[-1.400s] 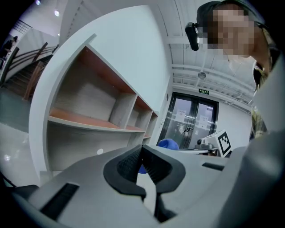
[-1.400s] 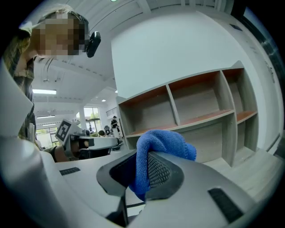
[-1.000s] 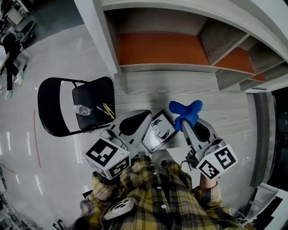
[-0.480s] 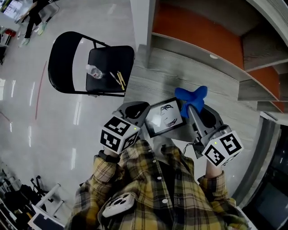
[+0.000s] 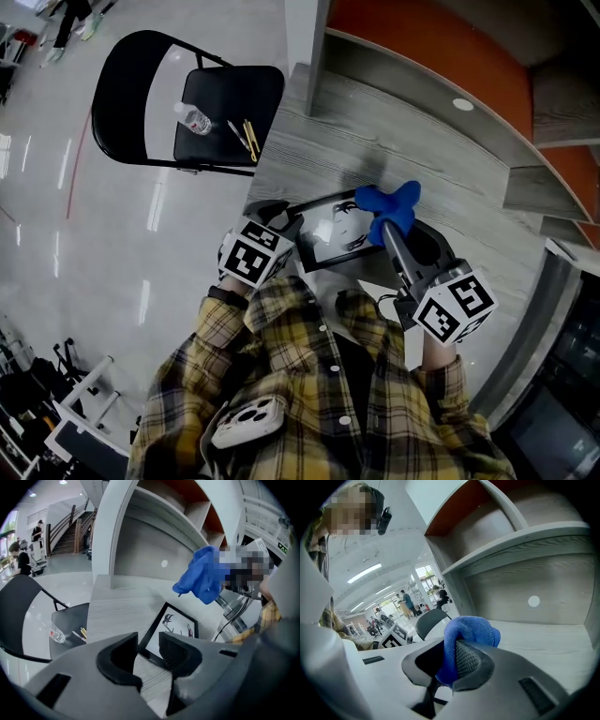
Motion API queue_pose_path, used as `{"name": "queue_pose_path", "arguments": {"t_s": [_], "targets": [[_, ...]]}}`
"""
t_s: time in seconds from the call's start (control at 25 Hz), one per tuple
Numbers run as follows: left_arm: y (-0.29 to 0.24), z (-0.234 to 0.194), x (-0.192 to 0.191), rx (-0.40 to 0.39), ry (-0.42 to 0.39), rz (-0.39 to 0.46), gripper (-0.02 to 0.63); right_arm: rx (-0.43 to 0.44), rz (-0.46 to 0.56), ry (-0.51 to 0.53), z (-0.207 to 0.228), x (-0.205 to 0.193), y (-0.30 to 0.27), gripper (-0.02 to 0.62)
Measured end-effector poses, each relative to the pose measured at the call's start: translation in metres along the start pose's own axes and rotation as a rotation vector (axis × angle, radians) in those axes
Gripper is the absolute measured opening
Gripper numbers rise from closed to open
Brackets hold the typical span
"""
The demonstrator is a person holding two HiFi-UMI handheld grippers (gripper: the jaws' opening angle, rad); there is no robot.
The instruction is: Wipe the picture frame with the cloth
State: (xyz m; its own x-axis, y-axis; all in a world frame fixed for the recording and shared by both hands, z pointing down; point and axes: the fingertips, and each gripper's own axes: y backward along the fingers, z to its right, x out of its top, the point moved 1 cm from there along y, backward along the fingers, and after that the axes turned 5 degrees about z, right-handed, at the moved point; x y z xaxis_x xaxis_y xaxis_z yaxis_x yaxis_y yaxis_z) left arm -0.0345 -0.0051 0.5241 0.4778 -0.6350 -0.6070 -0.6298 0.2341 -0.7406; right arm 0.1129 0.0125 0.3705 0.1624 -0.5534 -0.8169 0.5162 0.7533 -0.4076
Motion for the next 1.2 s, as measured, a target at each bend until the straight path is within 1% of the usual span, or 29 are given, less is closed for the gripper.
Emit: {"name": "queue_pose_path", "arguments": {"t_s": [0.2,0.44,0.56,0.68,0.76,0.8,0.84,0.92,1.0,1.08,1.12,1.2], "targets": [[-0.025,-0.006,-0.013,0.01,-0.054,-0.07,0.129,-0.007,-0.036,-0.027,0.01,-0.016,0.0,0.054],[-0.046,-0.007,-0.024,-0.003,-0.175,-0.179,0.129,-0.014,-0.06,-0.028,0.02,-0.028,-0.001,0.054],[-0.048,-0.006,-0.024,-0.008,-0.182,-0.192,0.127,-0.023,-0.08,-0.013,0.024,-0.032,0.002,0.054],[-0.047,-0.006,-0.024,-0.017,-0.176,-0.205,0.12,-0.042,-0.095,0.046,0.03,-0.03,0.002,0.054],[-0.049,-0.007,-0.024,-0.021,-0.173,-0.217,0.114,-0.06,-0.106,0.141,0.038,-0.024,-0.002,0.054],[-0.049,-0.008,-0.024,-0.023,-0.17,-0.221,0.11,-0.07,-0.121,0.21,0.042,-0.022,-0.006,0.054],[-0.05,-0.008,-0.024,-0.025,-0.168,-0.222,0.11,-0.078,-0.145,0.294,0.046,-0.021,-0.012,0.054],[-0.051,-0.008,-0.024,-0.026,-0.167,-0.218,0.11,-0.082,-0.224,0.487,0.055,-0.029,-0.029,0.054],[-0.051,-0.008,-0.024,-0.025,-0.164,-0.217,0.11,-0.064,-0.335,0.672,0.063,-0.049,-0.05,0.054],[-0.051,-0.008,-0.025,-0.028,-0.16,-0.222,0.11,-0.028,-0.454,0.82,0.07,-0.077,-0.07,0.054],[-0.051,-0.008,-0.025,-0.031,-0.156,-0.224,0.11,-0.003,-0.505,0.873,0.072,-0.092,-0.079,0.054],[-0.051,-0.009,-0.025,-0.036,-0.145,-0.226,0.112,0.052,-0.582,0.929,0.074,-0.118,-0.092,0.054]]}}
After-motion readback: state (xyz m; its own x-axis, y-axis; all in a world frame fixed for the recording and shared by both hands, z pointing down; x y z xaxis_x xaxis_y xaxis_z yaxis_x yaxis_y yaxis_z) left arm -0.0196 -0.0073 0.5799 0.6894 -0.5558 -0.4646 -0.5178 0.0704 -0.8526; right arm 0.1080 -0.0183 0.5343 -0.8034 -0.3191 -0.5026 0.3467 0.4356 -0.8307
